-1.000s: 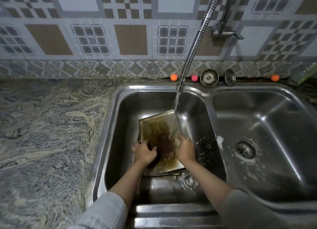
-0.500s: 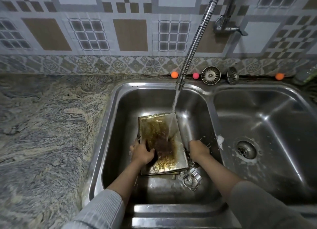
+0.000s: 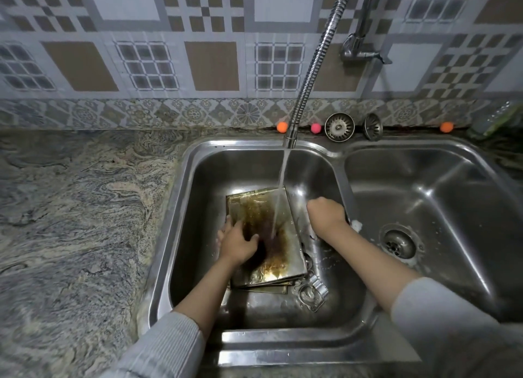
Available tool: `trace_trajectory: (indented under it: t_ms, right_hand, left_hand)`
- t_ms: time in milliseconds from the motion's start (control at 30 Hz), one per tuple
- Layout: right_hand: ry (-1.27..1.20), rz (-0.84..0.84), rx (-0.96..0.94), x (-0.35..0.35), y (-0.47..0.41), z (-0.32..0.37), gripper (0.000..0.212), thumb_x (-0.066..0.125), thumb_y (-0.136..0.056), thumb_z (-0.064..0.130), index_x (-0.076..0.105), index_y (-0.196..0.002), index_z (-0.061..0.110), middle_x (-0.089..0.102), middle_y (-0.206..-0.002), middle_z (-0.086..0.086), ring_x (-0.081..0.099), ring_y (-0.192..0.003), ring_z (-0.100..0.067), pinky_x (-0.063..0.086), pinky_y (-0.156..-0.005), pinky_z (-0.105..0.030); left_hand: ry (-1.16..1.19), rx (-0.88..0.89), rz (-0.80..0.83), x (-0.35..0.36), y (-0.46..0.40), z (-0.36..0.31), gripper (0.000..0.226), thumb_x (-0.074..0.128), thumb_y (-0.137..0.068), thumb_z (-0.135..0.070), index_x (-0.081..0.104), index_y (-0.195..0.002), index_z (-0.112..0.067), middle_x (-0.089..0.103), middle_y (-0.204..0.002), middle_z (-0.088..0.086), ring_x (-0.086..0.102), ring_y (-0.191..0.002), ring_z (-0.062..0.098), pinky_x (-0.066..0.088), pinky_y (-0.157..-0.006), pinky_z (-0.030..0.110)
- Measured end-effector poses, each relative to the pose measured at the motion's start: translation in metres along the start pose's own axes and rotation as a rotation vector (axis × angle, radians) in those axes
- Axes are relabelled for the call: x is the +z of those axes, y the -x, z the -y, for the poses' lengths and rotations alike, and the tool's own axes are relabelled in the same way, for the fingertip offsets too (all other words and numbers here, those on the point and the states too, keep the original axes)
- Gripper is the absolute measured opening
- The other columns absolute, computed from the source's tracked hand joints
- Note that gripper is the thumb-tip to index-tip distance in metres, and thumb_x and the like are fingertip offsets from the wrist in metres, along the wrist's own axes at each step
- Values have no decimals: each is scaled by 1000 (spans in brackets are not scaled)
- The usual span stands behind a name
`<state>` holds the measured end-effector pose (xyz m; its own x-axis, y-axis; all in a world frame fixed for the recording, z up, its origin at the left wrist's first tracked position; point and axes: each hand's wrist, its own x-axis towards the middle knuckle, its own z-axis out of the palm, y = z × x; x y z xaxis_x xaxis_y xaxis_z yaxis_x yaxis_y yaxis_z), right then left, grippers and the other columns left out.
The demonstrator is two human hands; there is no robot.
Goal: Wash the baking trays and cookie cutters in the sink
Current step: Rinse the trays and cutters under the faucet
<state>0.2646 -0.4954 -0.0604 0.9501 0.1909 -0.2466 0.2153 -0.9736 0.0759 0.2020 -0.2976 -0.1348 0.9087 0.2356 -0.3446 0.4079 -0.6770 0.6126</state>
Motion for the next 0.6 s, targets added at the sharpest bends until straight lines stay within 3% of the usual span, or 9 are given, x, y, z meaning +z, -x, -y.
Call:
trace_trajectory:
  t_ms: [67, 133, 267, 367, 467, 600]
  right_hand:
    - [-150, -43, 47, -9, -5, -2, 20, 54, -80, -5, 65, -94, 4, 65, -105, -15, 64, -98, -32, 52, -77, -35]
    - [-383, -86, 133, -12, -12, -2, 19, 56, -79, 0, 70, -91, 7, 69, -100, -13, 65, -93, -30, 55, -77, -35]
    - [-773, -93, 216, -9, -15, 7, 26, 60, -80, 5, 73, -100, 14, 70, -106, -7, 64, -102, -22, 47, -82, -20]
    - [-1024, -89, 221, -5, -11, 18, 31, 61, -80, 3, 71, -108, 13, 72, -100, -7, 66, -87, -18, 47, -69, -14]
    - [-1446, 13, 350, 1, -10, 31, 33, 49, -88, 0, 64, -115, 13, 67, -84, -4, 62, -62, -15, 49, -51, -20]
    - [-1746, 98, 503, 4, -13, 41, 23, 45, -94, 6, 56, -111, 16, 60, -80, -7, 59, -66, -17, 53, -61, -31]
  left_hand:
    - [118, 74, 18, -2, -2, -16, 60, 58, -91, -39, 36, -146, -25, 20, -158, 1, 13, -145, 29, 15, -117, 42]
    - [343, 117, 69, -4, -3, -35, 56, 58, -92, -35, 39, -143, -26, 39, -148, 1, 32, -139, 24, 27, -114, 37]
    - [675, 166, 104, -9, -2, -68, 44, 54, -96, -14, 46, -139, -20, 57, -129, 1, 55, -114, 12, 43, -92, 21]
    - [856, 125, 125, -12, -3, -83, 37, 49, -98, -12, 52, -133, -25, 64, -118, 0, 62, -94, 11, 52, -76, 24]
    - [918, 75, 119, -12, -9, -91, 33, 41, -102, -21, 55, -132, -24, 67, -103, -3, 61, -87, 16, 50, -78, 36]
    - [908, 74, 168, -16, -15, -97, 40, 33, -104, -28, 49, -136, -12, 59, -113, 31, 56, -89, 19, 45, -92, 41]
